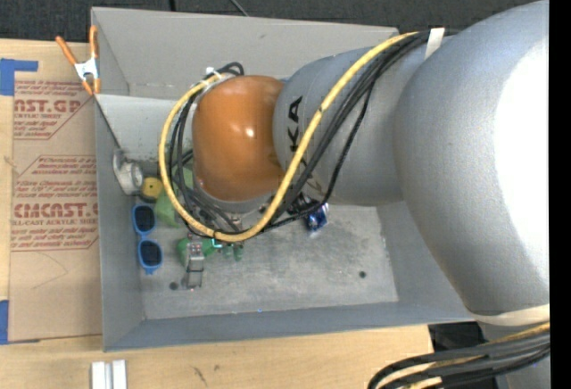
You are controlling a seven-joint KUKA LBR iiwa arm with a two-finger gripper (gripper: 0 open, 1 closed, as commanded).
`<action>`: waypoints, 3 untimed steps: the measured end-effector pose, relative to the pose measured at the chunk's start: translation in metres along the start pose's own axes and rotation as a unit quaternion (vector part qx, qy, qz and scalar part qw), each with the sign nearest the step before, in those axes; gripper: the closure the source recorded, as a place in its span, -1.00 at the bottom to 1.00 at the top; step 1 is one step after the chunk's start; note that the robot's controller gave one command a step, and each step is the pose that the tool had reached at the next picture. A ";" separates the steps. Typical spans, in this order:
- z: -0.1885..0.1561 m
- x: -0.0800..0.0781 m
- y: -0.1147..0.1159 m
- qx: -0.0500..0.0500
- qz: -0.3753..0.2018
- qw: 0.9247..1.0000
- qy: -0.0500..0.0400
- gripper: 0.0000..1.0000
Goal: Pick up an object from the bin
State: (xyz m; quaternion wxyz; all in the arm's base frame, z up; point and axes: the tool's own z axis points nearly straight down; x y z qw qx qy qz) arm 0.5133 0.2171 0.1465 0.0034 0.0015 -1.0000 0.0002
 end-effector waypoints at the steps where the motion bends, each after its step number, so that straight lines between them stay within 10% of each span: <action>1: 0.056 -0.035 -0.038 -0.003 -0.067 0.998 -0.006 -1.00; 2: 0.058 -0.036 -0.039 -0.003 -0.065 0.998 -0.007 1.00; 3: -0.055 -0.026 -0.018 -0.002 -0.052 0.999 -0.008 1.00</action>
Offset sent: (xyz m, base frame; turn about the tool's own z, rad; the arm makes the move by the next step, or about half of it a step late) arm 0.0403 -0.0515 -0.0765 -0.1377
